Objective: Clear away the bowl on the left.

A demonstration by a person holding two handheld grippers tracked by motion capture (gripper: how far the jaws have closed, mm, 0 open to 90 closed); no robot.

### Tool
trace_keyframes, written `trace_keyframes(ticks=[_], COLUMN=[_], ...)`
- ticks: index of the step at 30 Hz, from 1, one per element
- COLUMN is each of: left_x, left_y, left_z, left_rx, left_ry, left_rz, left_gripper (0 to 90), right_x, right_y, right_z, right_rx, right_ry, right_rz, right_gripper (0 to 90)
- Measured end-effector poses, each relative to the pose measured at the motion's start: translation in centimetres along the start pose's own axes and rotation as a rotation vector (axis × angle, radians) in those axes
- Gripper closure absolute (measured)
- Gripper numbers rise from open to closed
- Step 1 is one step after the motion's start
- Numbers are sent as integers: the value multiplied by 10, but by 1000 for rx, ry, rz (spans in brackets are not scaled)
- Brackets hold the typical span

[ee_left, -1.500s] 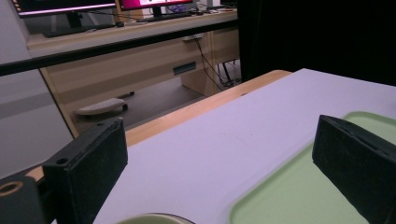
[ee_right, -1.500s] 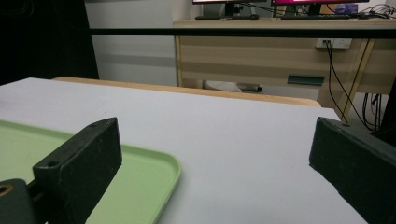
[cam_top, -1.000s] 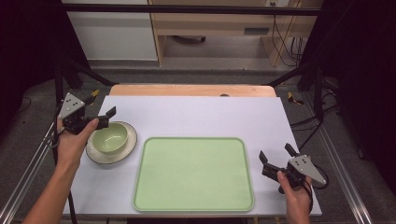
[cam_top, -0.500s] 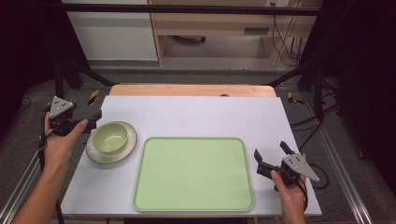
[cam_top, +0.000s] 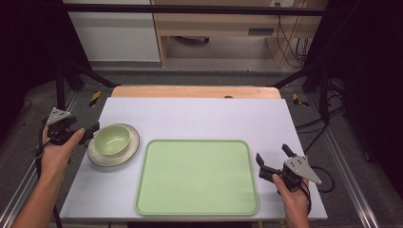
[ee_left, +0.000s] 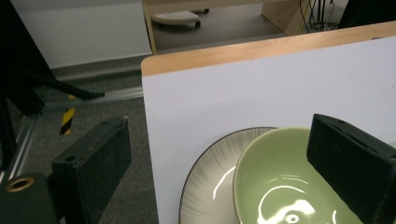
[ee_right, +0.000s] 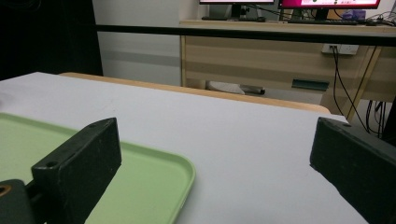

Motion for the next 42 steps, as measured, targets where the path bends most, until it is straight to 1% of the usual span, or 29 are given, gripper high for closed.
trace_keyframes(ticks=[3,6,11,13,15,17,23,28,29,30,31,33,34,36,37,38,40,42], left_x=[4,5,6,7,9,12,17,19,21,21,23,24,24,24,26,26,26,26], left_y=[-4,-4,-3,-4,-5,-6,-5,-3,-2,-2,-2,-2,-2,-1,-1,-1,1,3], left_z=[-2,-2,-5,-7,-8,-10,-15,-18,-20,-20,-22,-23,-24,-25,-27,-27,-29,-31], left_rx=[8,1,11,5,2,-7,-21,-14,-16,-16,-19,-39,-41,-39,-38,-38,-34,-32], left_ry=[-45,-44,-54,-58,-73,-97,-127,-134,-144,-144,-155,-158,-159,-163,-180,-180,-184,-198], left_rz=[14,8,1,7,12,7,10,14,19,19,19,17,22,28,31,31,28,21], left_gripper=[69,72,71,71,71,72,74,74,76,89,110,128,134,135,137,140,163,170], right_x=[0,-1,-1,-1,-1,-1,-1,-1,-1,-1,-1,-1,-1,-1,-1,-1,-1,-1], right_y=[0,0,2,1,0,0,-1,-2,-2,-2,-3,-2,-2,-2,-2,-1,-1,-1], right_z=[3,5,6,5,5,5,6,6,6,6,5,5,5,6,6,6,6,6], right_rx=[-1,-2,4,3,2,0,1,-1,-3,-3,-5,-5,-4,-4,-4,-3,-3,-2], right_ry=[2,10,10,13,7,7,9,7,3,3,3,5,6,6,5,4,4,5], right_rz=[11,18,16,16,19,21,17,20,20,20,17,19,18,19,21,21,16,14], right_gripper=[24,24,26,27,26,27,27,27,27,27,27,27,27,27,27,27,27,27])
Point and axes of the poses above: each handheld gripper's, and its own axes: z roughly backward along the jaws, x roughly out of its underside, y roughly to its right, the point moved 6 cm from there along -z, roughly forward along the jaws, and after that the axes turned 7 degrees about -y, right-handed, at the moved point
